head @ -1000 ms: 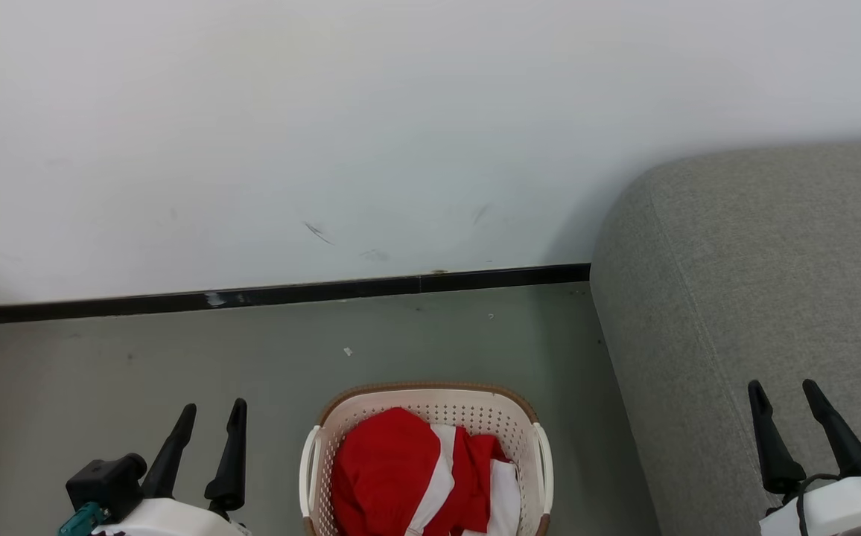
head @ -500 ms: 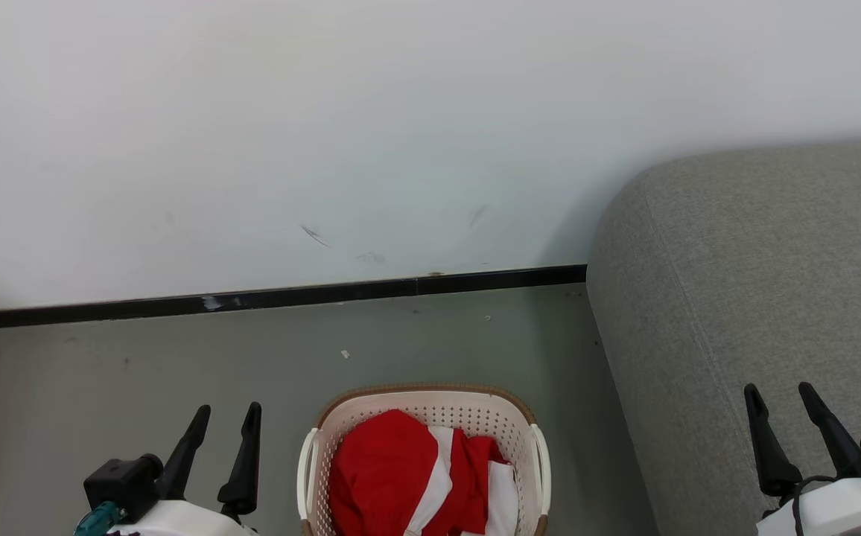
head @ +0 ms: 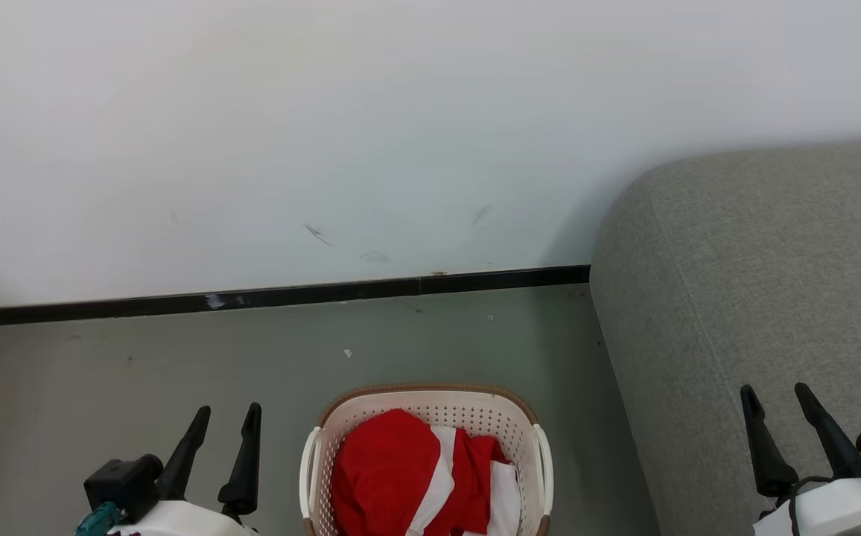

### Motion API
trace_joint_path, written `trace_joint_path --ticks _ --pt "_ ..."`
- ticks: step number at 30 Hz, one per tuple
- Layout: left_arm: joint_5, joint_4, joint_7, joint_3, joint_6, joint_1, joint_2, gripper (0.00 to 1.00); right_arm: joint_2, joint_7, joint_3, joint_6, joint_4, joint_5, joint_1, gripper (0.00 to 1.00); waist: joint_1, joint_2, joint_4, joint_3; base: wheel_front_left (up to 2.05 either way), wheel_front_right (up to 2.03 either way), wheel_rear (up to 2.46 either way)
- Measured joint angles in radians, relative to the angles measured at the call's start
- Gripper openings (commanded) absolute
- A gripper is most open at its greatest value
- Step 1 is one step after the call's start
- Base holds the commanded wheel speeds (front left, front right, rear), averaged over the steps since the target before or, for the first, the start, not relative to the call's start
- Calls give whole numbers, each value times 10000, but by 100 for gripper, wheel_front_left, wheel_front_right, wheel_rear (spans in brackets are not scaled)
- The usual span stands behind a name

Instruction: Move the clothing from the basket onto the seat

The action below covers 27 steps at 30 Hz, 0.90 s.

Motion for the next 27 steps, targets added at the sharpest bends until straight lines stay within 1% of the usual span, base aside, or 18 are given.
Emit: trace_joint_path --ticks 18,27 --pt "-6 4 0 0 0 0 -48 100 -4 0 107 0 -35 -71 -16 100 -1 0 73 125 0 0 0" --pt "-15 36 -2 -84 0 1 -65 100 19 0 474 0 -67 -73 -27 100 -1 0 74 310 0 0 0"
